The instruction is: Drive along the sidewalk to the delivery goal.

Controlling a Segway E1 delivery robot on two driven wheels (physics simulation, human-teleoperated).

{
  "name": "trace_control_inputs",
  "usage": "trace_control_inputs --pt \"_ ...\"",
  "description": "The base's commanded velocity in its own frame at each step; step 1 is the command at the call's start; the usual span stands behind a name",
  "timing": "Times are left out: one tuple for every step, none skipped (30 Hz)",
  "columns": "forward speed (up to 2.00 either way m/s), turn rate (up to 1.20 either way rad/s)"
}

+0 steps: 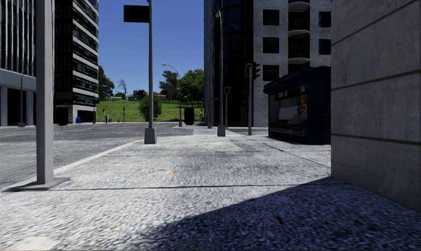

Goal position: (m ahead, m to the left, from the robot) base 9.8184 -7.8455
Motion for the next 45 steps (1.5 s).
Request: trace_control_inputs --pt "2.00 0.00" --pt "2.00 0.00" --pt "2.00 0.00" --pt "2.00 0.00" --pt "2.00 0.00" --pt "2.00 0.00" --pt "2.00 0.00" --pt "2.00 0.00" --pt "2.00 -0.07" --pt "2.00 -0.09" --pt "2.00 -0.09" --pt "2.00 -0.09" --pt "2.00 -0.09" --pt "2.00 -0.13" --pt "2.00 -0.21" --pt "2.00 -0.21" --pt "2.00 -0.24" --pt "2.00 -0.25" --pt "2.00 -0.26" --pt "2.00 -0.36" --pt "2.00 -0.36" --pt "2.00 -0.42" --pt "2.00 -0.45" --pt "2.00 -0.45" --pt "2.00 -0.46" --pt "2.00 -0.46" --pt "2.00 -0.46" --pt "2.00 -0.47" --pt "2.00 -0.48" --pt "2.00 -0.48" --pt "2.00 -0.52" --pt "2.00 -0.55" --pt "2.00 -0.58" --pt "2.00 -0.59" --pt "2.00 -0.59" --pt "2.00 -0.59" --pt "2.00 -0.60" --pt "2.00 -0.60" --pt "2.00 -0.60" --pt "2.00 -0.61" --pt "2.00 -0.61" --pt "2.00 -0.61" --pt "2.00 -0.61" --pt "2.00 -0.61" --pt "2.00 -0.61"
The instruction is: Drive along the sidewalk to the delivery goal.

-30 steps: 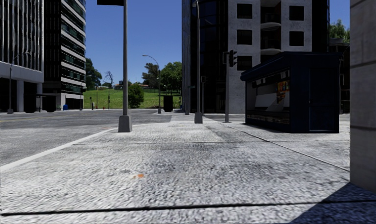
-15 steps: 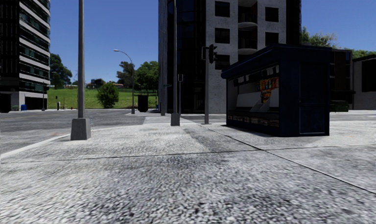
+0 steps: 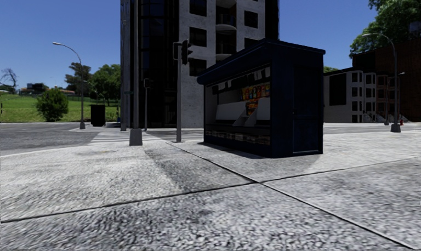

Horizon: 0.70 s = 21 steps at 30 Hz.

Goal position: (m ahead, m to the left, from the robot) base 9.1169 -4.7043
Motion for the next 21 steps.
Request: trace_control_inputs --pt "2.00 -0.61" --pt "2.00 -0.61" --pt "2.00 -0.61" --pt "2.00 -0.61" --pt "2.00 -0.61" --pt "2.00 -0.61" --pt "2.00 -0.61" --pt "2.00 -0.61" --pt "2.00 -0.61" --pt "2.00 -0.62" --pt "2.00 -0.63" --pt "2.00 -0.63" --pt "1.93 -0.64" --pt "1.88 -0.65" --pt "1.82 -0.68" --pt "1.73 -0.70" --pt "1.73 -0.70" --pt "1.66 -0.72" --pt "1.63 -0.74" --pt "1.62 -0.74" --pt "1.62 -0.74"
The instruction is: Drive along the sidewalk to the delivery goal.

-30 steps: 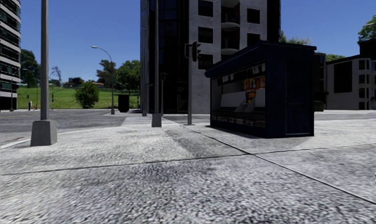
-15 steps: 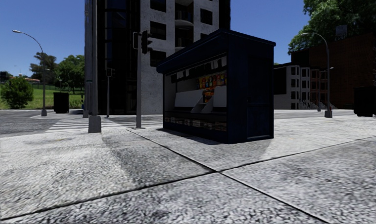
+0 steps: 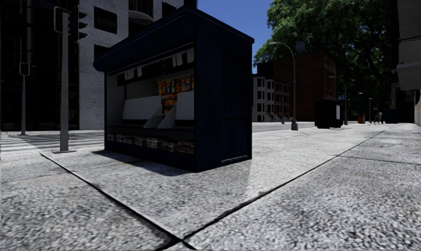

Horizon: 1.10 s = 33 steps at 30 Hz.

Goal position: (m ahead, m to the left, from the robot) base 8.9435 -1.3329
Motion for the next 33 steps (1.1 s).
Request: trace_control_inputs --pt "1.62 -0.74" --pt "1.62 -0.75" --pt "1.62 -0.75" --pt "1.62 -0.75" --pt "1.62 -0.76" --pt "1.62 -0.78" --pt "1.62 -0.78" --pt "1.62 -0.79" --pt "1.62 -0.79" --pt "1.62 -0.79" --pt "1.62 -0.79" --pt "1.62 -0.79" --pt "1.62 -0.79" --pt "1.62 -0.79" --pt "1.62 -0.78" --pt "1.62 -0.78" --pt "1.62 -0.78" --pt "1.62 -0.78" --pt "1.62 -0.78" --pt "1.62 -0.78" --pt "1.62 -0.78" --pt "1.62 -0.74" --pt "1.62 -0.70" --pt "1.62 -0.60" --pt "1.62 -0.39" --pt "1.62 -0.39" --pt "1.62 -0.27" --pt "1.62 -0.16" --pt "1.62 0.00" --pt "1.62 0.00" --pt "1.62 0.00" --pt "1.62 0.00" --pt "1.62 0.00"
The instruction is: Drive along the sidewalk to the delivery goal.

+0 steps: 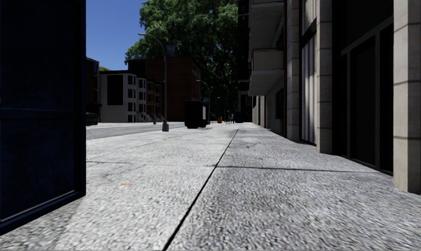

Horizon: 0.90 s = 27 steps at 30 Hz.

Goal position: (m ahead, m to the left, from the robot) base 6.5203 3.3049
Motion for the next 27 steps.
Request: trace_control_inputs --pt "1.62 0.00" --pt "1.62 0.00" --pt "1.62 0.00" --pt "1.62 0.00" --pt "1.62 0.00" --pt "1.62 0.00" --pt "1.62 0.00" --pt "1.62 0.00" --pt "1.62 0.00" --pt "1.62 0.00" --pt "1.62 0.00" --pt "1.62 0.00" --pt "1.62 0.00" --pt "1.62 0.00" --pt "1.62 0.00" --pt "1.62 0.00" --pt "1.62 0.00" --pt "1.62 0.00" --pt "1.62 0.00" --pt "1.62 0.00" --pt "1.62 0.02" --pt "1.62 0.15" --pt "1.62 0.15" --pt "1.62 0.29" --pt "1.62 0.44" --pt "1.62 0.47" --pt "1.62 0.47"
